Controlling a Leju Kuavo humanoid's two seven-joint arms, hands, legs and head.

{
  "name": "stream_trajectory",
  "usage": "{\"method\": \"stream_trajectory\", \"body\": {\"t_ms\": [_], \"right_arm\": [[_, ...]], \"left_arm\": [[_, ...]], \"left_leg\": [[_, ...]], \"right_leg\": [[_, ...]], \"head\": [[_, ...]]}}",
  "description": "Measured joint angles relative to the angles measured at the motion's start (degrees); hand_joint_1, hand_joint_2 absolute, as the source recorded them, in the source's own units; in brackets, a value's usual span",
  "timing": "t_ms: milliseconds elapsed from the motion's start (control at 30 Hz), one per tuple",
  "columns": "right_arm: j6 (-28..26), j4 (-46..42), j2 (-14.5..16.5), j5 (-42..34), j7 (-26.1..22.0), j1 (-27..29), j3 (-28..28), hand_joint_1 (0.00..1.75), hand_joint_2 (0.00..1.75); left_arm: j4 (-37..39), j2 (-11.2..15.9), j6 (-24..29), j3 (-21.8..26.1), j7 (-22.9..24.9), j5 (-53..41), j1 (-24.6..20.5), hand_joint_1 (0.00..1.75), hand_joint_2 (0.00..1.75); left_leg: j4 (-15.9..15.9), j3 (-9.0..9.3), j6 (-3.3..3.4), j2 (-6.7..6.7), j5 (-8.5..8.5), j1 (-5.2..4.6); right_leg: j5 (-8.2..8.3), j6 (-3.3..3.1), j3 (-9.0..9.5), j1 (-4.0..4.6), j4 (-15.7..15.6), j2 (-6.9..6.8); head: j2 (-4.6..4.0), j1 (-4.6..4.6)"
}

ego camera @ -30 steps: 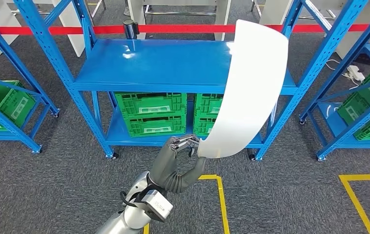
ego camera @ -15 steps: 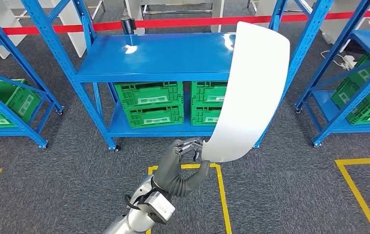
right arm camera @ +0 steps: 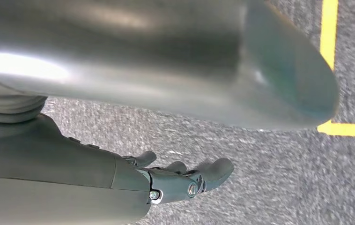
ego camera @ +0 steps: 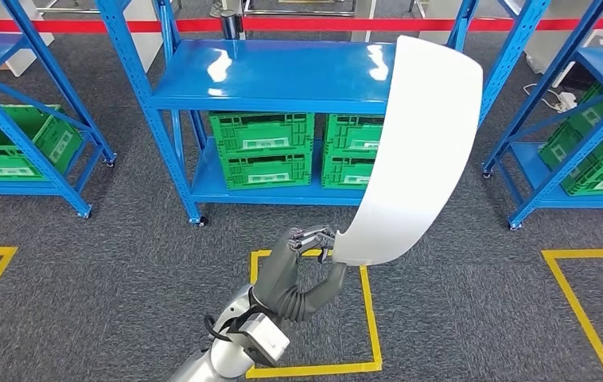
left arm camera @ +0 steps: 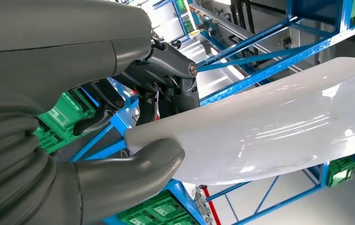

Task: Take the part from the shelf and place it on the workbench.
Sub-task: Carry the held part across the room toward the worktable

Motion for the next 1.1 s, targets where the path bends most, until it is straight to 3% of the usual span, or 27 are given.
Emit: {"method": "stream_trajectory", "body": {"t_ms": [33, 67, 133, 200, 267, 333, 367, 433, 533, 567, 600, 633, 667, 733, 800, 867, 933, 967, 1033, 1100], "right_arm": [[0.3, 0.0, 0.0, 0.0, -0.3, 0.0, 0.0, 0.0, 0.0], [0.6, 0.0, 0.0, -0.1, -0.6, 0.0, 0.0, 0.0, 0.0], [1.4, 0.0, 0.0, -0.4, -1.1, 0.0, -0.1, 0.0, 0.0], [1.9, 0.0, 0.0, -0.9, -1.5, -0.1, -0.3, 0.0, 0.0], [2.0, 0.0, 0.0, -1.4, -1.8, -0.6, -0.4, 0.0, 0.0], [2.0, 0.0, 0.0, -1.8, -2.0, -1.0, -0.6, 0.0, 0.0], [2.0, 0.0, 0.1, -2.0, -2.0, -1.0, -0.8, 0.0, 0.0], [2.0, 0.0, 0.2, -2.4, -1.9, -0.7, -1.3, 0.0, 0.0], [2.3, 0.0, 0.5, -2.8, -1.9, -0.5, -1.8, 0.0, 0.0], [2.4, 0.0, 0.5, -2.8, -1.9, -0.4, -1.8, 0.0, 0.0], [2.5, 0.0, 0.6, -2.8, -1.9, -0.3, -1.9, 0.0, 0.0], [2.5, 0.0, 0.6, -2.8, -1.9, -0.2, -2.0, 0.0, 0.0], [2.5, 0.0, 0.7, -2.8, -1.8, -0.1, -2.1, 0.0, 0.0], [2.5, 0.0, 0.8, -2.9, -1.8, -0.1, -2.3, 0.0, 0.0], [2.6, 0.0, 1.0, -2.9, -1.7, -0.2, -2.4, 0.0, 0.0], [2.6, 0.0, 1.1, -2.8, -1.3, -0.2, -2.7, 0.0, 0.0], [2.6, 0.0, 1.1, -2.8, -1.1, -0.1, -2.8, 0.0, 0.0], [2.6, 0.0, 1.1, -2.8, -1.2, 0.0, -2.8, 0.0, 0.0], [2.6, 0.0, 1.1, -2.9, -1.2, -0.1, -2.8, 0.0, 0.0], [2.5, 0.0, 1.1, -3.0, -0.9, -0.1, -2.9, 0.0, 0.0]], "left_arm": [[0.0, 0.0, -0.1, 0.0, 0.1, -0.1, 0.0, 1.75, 1.75], [-0.1, -0.1, -0.2, 0.0, 0.1, -0.2, 0.0, 1.75, 1.75], [0.0, 0.0, -0.5, -0.1, 0.3, -0.4, 0.0, 1.75, 1.75], [0.0, -0.1, -0.6, -0.1, 0.5, -0.5, 0.0, 1.75, 1.75], [0.0, -0.1, -0.6, -0.1, 0.7, -0.7, 0.0, 1.75, 1.75], [-0.1, -0.1, -0.6, -0.2, 0.8, -0.9, 0.0, 1.75, 1.75], [-0.1, -0.1, -0.6, -0.3, 0.8, -1.0, 0.0, 1.75, 1.75], [-0.1, -0.1, -0.6, -0.5, 0.8, -1.0, 0.0, 1.75, 1.75], [0.2, 0.0, -0.6, -0.5, 0.8, -1.0, 0.0, 1.75, 1.75], [0.3, 0.1, -0.7, -0.5, 0.7, -1.0, 0.0, 1.75, 1.75], [0.5, 0.1, -0.7, -0.6, 0.7, -1.0, 0.0, 1.75, 1.75], [0.6, 0.2, -0.8, -0.7, 0.7, -1.0, 0.0, 1.75, 1.75], [0.7, 0.2, -0.8, -0.8, 0.7, -1.0, 0.0, 1.75, 1.75], [0.7, 0.2, -0.8, -1.0, 0.7, -1.0, 0.0, 1.75, 1.75], [0.7, 0.2, -0.8, -1.2, 0.6, -1.0, 0.0, 1.75, 1.75], [0.7, 0.0, -0.9, -1.3, 0.4, -0.9, -0.1, 1.75, 1.75], [0.7, -0.3, -1.1, -1.4, 0.3, -0.8, -0.3, 1.75, 1.75], [0.8, -0.4, -1.3, -1.4, 0.2, -0.7, -0.5, 1.75, 1.75], [1.0, -0.6, -1.4, -1.5, 0.1, -0.5, -0.7, 1.75, 1.75], [1.4, -0.5, -1.6, -1.5, -0.1, -0.3, -0.7, 1.75, 1.75]], "left_leg": [[0.0, -0.87, 0.09, 0.03, 0.69, -0.08], [0.1, -1.77, 0.11, 0.08, 1.4, -0.17], [0.3, -3.43, 0.07, 0.44, 2.64, -0.3], [0.6, -4.66, -0.14, 1.02, 3.49, -0.38], [1.2, -5.25, -0.63, 1.81, 3.97, -0.59], [1.3, -5.39, -1.28, 2.94, 4.37, -0.73], [1.3, -5.47, -1.64, 3.37, 4.53, -0.72], [2.9, -6.14, -2.49, 2.51, 3.15, -0.54], [12.2, -9.51, -3.39, 0.36, -3.15, -0.3], [15.2, -10.41, -3.48, 0.2, -4.51, -0.26], [16.5, -10.49, -3.46, 0.15, -4.76, -0.25], [15.7, -9.51, -3.33, 0.04, -3.97, -0.24], [12.9, -7.53, -3.1, -0.33, -2.46, -0.23], [5.0, -2.67, -2.45, -2.5, -0.14, -0.2], [0.9, -0.3, -2.05, -4.18, 0.27, -0.25], [0.3, -0.2, -1.67, -3.51, 0.36, -0.33], [-0.3, -0.15, -0.96, -2.2, 0.69, -0.11], [-0.6, -0.16, -0.66, -1.5, 0.88, 0.06], [-0.6, -0.37, -0.34, 0.01, 0.98, 0.07], [-0.4, -0.65, -0.29, 1.58, 0.89, 0.03]], "right_leg": [[-2.17, 0.08, -0.95, 0.03, 3.9, 0.05], [-3.05, 0.11, -1.49, 0.06, 7.1, 0.1], [-0.95, -0.03, -0.17, 0.15, 8.9, 0.09], [1.46, -0.42, 5.28, 0.38, 2.9, -0.88], [0.37, -1.18, 11.01, 0.91, -5.4, -2.47], [-0.99, -2.14, 12.67, 1.29, -8.9, -2.58], [-0.83, -2.63, 12.41, 1.2, -9.1, -2.11], [0.03, -3.43, 11.9, 0.94, -9.3, -1.23], [1.19, -4.04, 10.63, 0.85, -9.2, 0.08], [1.5, -4.03, 10.17, 0.86, -9.1, 0.63], [1.75, -3.95, 9.75, 0.87, -9.0, 1.21], [1.97, -3.84, 9.4, 0.86, -8.9, 1.82], [2.13, -3.71, 9.15, 0.86, -8.8, 2.46], [2.4, -3.37, 8.78, 0.81, -8.7, 3.64], [2.76, -2.77, 8.38, 0.63, -8.6, 4.69], [3.19, -1.97, 7.99, 0.52, -8.7, 5.73], [2.65, -1.34, 7.33, 0.61, -7.9, 4.99], [1.48, -1.08, 6.34, 0.7, -5.9, 3.9], [-2.04, -0.59, 2.79, 0.67, 1.2, 1.66], [-3.76, -0.19, -0.05, 0.52, 6.8, 0.93]], "head": [[0.0, 0.08], [0.0, 0.11], [0.0, 0.15], [0.0, 0.2], [0.01, 0.26], [0.01, 0.29], [0.01, 0.3], [0.01, 0.24], [0.01, 0.06], [0.01, 0.04], [0.0, 0.03], [0.0, 0.02], [0.0, 0.02], [0.0, 0.05], [0.0, 0.01], [0.0, -0.09], [0.0, 0.05], [0.01, 0.24], [0.01, 0.61], [0.01, 0.65]]}}
